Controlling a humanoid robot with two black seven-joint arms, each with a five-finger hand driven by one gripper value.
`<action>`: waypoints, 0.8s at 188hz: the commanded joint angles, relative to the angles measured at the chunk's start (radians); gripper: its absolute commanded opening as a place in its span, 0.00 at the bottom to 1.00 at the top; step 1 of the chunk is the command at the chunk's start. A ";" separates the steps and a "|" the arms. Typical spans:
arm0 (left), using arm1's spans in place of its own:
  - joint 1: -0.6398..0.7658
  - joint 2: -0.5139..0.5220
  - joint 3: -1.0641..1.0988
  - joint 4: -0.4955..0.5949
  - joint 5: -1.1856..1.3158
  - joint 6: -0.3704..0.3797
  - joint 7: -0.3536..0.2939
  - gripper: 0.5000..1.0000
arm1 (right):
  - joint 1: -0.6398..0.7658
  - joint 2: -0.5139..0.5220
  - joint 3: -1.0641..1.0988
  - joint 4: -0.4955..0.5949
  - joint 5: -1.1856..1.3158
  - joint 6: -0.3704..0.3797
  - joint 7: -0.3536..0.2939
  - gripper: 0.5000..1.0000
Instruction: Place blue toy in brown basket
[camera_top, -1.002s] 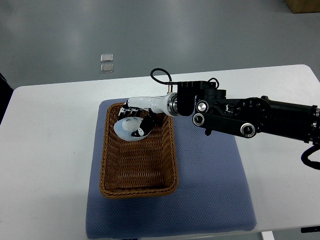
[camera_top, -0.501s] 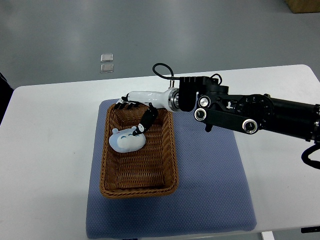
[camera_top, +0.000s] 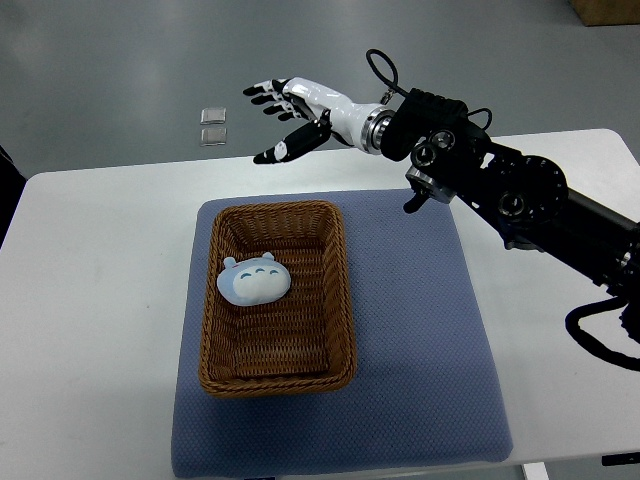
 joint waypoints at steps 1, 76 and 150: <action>0.000 0.000 0.000 0.000 0.001 0.000 0.000 1.00 | -0.027 0.011 0.121 -0.009 0.093 -0.032 0.018 0.81; 0.000 0.000 0.000 0.000 -0.001 0.000 0.000 1.00 | -0.101 0.042 0.529 -0.159 0.406 -0.130 0.074 0.81; 0.000 0.000 0.000 0.000 -0.001 0.000 0.000 1.00 | -0.125 -0.023 0.600 -0.380 0.796 -0.023 0.098 0.81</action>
